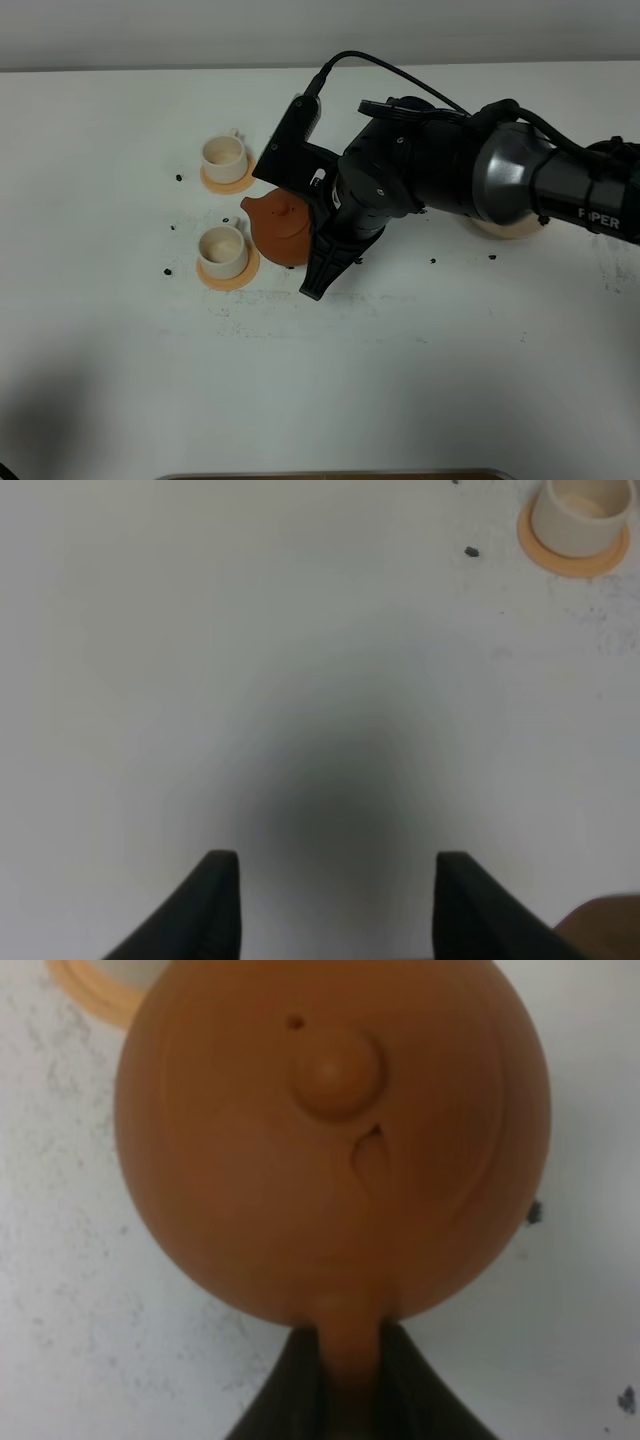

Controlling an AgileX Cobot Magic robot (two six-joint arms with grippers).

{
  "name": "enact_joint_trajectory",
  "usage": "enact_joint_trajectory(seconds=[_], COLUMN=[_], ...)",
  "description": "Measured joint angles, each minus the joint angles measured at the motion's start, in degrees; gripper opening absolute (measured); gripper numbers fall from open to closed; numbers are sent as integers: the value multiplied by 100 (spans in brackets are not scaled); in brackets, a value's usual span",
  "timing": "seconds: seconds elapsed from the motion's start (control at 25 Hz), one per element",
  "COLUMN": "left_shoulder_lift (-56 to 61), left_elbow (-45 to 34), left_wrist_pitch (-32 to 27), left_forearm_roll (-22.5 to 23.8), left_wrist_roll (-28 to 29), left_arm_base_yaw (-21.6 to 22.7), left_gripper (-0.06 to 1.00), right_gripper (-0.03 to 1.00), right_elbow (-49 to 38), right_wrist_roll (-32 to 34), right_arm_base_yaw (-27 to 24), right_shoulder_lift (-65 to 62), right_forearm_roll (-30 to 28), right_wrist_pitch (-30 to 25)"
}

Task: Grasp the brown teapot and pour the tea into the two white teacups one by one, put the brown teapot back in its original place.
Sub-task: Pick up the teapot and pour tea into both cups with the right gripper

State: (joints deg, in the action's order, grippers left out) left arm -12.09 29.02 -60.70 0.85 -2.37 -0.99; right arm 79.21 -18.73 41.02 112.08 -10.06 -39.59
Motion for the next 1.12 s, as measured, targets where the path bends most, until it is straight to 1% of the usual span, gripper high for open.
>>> enact_joint_trajectory(seconds=[0.12, 0.28, 0.64, 0.88, 1.12], left_shoulder_lift=[0, 0, 0, 0, 0], left_elbow=[0, 0, 0, 0, 0], left_wrist_pitch=[0, 0, 0, 0, 0], left_forearm_roll=[0, 0, 0, 0, 0], left_wrist_roll=[0, 0, 0, 0, 0], left_arm_base_yaw=[0, 0, 0, 0, 0], left_gripper=[46, 46, 46, 46, 46], right_gripper=[12, 12, 12, 12, 12], right_elbow=[106, 307, 326, 326, 337], right_wrist_roll=[-88, -214, -423, -442, -442], right_arm_base_yaw=[18, 70, 128, 134, 196], right_shoulder_lift=[90, 113, 173, 173, 288], right_forearm_roll=[-8, -159, -462, -709, -748], right_wrist_pitch=[-74, -209, -354, -354, -301])
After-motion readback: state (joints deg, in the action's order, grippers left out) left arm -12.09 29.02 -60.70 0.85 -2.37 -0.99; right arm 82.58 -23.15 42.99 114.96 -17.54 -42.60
